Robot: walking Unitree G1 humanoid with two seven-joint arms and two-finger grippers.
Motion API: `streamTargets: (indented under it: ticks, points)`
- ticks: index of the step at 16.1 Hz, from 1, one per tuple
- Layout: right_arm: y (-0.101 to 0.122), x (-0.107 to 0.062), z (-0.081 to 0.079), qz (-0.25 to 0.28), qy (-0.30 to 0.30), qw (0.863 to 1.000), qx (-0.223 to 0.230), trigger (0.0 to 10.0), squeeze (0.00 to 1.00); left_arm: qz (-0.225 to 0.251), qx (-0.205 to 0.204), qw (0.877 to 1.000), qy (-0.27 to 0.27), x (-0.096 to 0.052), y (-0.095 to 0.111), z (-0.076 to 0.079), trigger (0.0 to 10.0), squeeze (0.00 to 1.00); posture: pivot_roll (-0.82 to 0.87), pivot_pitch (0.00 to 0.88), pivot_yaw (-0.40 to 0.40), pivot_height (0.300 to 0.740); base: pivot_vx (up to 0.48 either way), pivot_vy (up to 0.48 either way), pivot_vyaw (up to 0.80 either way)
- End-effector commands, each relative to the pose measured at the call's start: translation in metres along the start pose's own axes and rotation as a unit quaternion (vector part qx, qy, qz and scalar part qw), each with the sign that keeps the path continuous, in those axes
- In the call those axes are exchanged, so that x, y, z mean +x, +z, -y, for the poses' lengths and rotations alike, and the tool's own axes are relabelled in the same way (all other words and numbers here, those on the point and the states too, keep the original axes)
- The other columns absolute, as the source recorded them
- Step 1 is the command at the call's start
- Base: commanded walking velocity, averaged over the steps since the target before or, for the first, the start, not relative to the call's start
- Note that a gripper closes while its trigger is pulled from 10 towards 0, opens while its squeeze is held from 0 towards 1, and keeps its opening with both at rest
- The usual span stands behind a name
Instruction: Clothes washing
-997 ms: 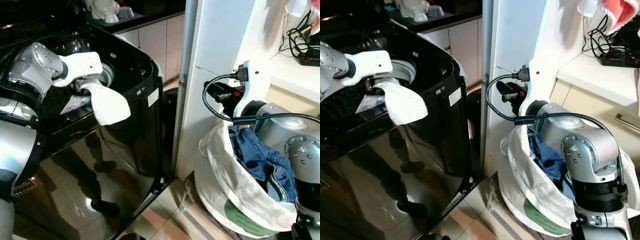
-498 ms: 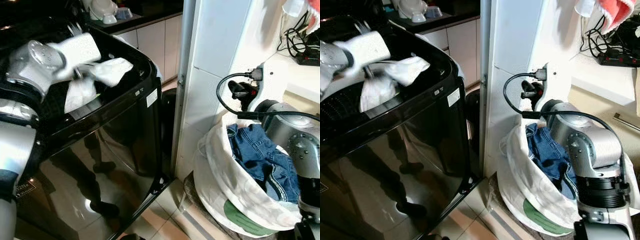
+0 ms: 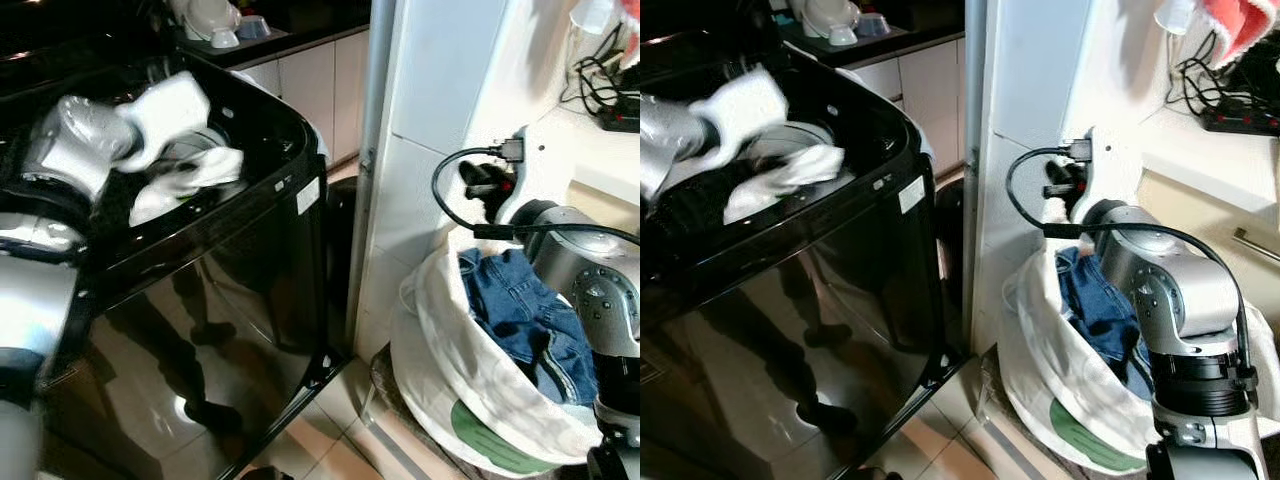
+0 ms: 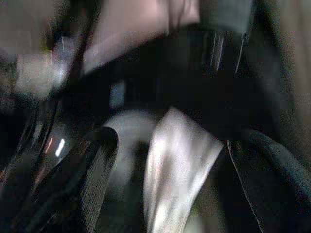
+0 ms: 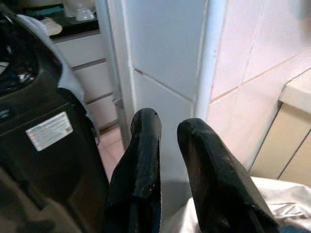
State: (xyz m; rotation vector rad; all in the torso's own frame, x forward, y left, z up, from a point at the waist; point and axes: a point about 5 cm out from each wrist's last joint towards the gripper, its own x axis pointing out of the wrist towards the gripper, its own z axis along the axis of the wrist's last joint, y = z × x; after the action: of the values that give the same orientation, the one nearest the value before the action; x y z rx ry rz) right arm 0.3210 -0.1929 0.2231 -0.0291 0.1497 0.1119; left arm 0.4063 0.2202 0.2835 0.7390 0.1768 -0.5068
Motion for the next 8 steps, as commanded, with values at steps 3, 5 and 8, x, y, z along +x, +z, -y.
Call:
streamTargets:
  ticks: [3, 5, 8]
  points:
    - [-0.030, 0.003, 0.021, -0.044, -0.048, 0.998, -0.024, 10.0, 0.00, 0.185, -0.153, 0.969, -0.059, 0.007, 0.035, 0.025, 10.0, 0.00, -0.01, 0.000, 0.087, 0.740, 0.000, 0.000, 0.00]
    - [-0.028, 0.002, 0.022, -0.039, -0.048, 0.998, -0.011, 10.0, 0.00, 0.242, -0.211, 0.942, -0.096, 0.010, 0.041, 0.046, 10.0, 0.00, -0.01, 0.000, 0.087, 0.740, 0.000, 0.000, 0.00]
    - [0.003, -0.008, -0.010, 0.064, 0.110, 0.979, 0.159, 10.0, 0.00, 0.311, -0.322, 0.875, -0.182, 0.001, 0.050, 0.093, 10.0, 0.00, -0.02, 0.000, 0.089, 0.740, 0.000, 0.000, 0.00]
